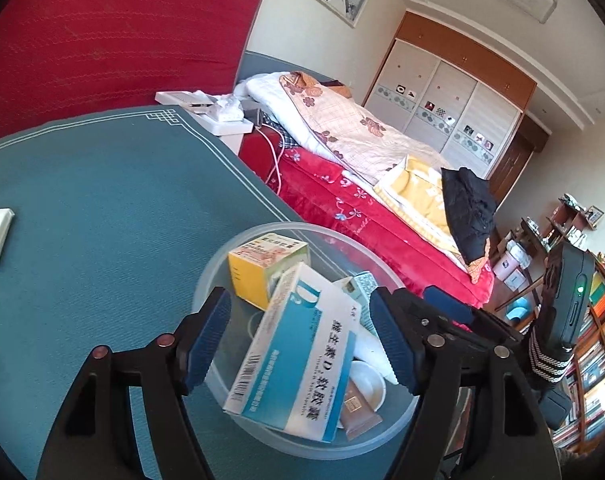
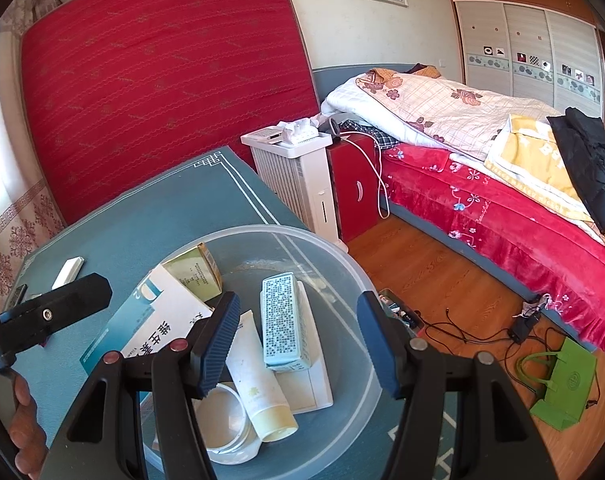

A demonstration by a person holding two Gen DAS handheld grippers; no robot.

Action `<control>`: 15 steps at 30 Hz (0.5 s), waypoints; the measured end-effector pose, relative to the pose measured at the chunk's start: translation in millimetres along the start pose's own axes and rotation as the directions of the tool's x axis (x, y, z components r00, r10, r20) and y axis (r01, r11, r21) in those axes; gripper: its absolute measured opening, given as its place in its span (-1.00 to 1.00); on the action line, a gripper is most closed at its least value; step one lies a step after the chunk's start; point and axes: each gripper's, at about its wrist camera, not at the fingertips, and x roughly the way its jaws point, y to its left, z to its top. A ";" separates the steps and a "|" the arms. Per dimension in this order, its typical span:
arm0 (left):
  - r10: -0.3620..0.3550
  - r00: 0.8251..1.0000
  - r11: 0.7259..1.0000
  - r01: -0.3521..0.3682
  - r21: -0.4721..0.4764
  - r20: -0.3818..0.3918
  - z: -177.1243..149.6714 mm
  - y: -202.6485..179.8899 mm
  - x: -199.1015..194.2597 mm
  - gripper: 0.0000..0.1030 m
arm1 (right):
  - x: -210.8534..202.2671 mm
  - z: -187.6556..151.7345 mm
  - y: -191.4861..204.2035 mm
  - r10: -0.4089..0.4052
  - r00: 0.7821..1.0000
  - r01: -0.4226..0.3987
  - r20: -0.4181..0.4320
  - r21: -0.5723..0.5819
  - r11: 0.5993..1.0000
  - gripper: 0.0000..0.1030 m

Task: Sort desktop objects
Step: 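Lower the blue vitamin box into the bowl and open the left tool, then move both open tools back over the remaining table objects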

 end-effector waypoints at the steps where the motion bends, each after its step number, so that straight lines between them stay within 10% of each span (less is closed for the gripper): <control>1: 0.009 1.000 1.000 -0.009 0.000 0.000 -1.6 2.5 -1.6 0.46 | -0.4 -0.1 1.3 0.002 1.000 -0.002 0.000 -0.001 1.000 0.27; 15: 0.214 0.977 0.977 -0.214 -0.002 -0.002 -15.6 43.5 -18.2 0.46 | -0.3 -2.1 30.9 0.047 0.999 -0.047 -0.007 -0.022 0.999 0.27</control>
